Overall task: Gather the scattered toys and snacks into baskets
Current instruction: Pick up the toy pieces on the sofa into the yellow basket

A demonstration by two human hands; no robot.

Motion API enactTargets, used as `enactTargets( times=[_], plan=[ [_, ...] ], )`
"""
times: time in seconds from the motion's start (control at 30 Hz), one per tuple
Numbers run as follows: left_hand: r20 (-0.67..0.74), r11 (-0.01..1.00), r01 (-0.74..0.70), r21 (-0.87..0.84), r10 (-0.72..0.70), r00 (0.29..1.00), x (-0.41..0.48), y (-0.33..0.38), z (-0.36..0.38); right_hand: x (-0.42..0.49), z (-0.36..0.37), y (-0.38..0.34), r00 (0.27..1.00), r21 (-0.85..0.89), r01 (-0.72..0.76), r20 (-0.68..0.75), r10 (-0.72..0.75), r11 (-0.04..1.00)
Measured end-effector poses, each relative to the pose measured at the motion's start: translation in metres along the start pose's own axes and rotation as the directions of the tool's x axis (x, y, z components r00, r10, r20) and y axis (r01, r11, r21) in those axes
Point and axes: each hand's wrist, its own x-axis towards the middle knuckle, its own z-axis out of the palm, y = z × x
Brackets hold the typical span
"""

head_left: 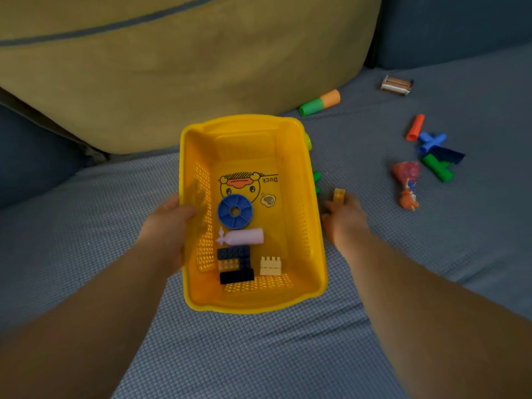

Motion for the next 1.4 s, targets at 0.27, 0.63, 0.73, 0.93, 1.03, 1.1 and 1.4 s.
enactTargets(
  times=[0.27, 0.63, 0.73, 0.93, 1.03, 1.1, 1.4],
  plan=[
    [-0.001, 1.0, 0.006, -0.008, -0.006, 1.0, -0.004, 0.005, 0.002, -0.015, -0.035, -0.017, 0.909, 0.232, 0.159, -0.414, -0.051, 0.96],
    [-0.013, 1.0, -0.008, -0.004, 0.008, 1.0, -0.011, 0.037, -0.012, -0.111, -0.037, -0.128, 0.875, 0.163, 0.427, -0.322, -0.361, 0.89],
    [-0.024, 1.0, -0.008, -0.005, 0.007, 1.0, -0.007, 0.042, -0.021, -0.107, -0.016, -0.137, 0.959, 0.109, 0.279, -0.082, -0.271, 0.954],
    [-0.033, 0.999, 0.013, -0.048, -0.014, 0.999, -0.003, 0.041, -0.048, -0.1, 0.011, -0.153, 0.969, -0.052, 0.186, 0.177, -0.174, 0.981],
    [-0.045, 0.998, 0.019, -0.059, -0.022, 0.999, 0.0, 0.039, -0.059, -0.1, 0.01, -0.162, 0.969, 0.019, 0.217, 0.115, -0.218, 0.976],
    [-0.045, 0.998, 0.024, -0.061, -0.027, 0.999, 0.002, 0.037, -0.066, -0.1, -0.001, -0.166, 0.955, 0.146, 0.296, -0.06, -0.291, 0.944],
    [-0.081, 0.996, 0.048, -0.078, -0.055, 0.995, 0.014, 0.033, -0.072, -0.017, -0.029, -0.125, 0.931, 0.208, 0.207, -0.342, -0.127, 0.956]
  ],
)
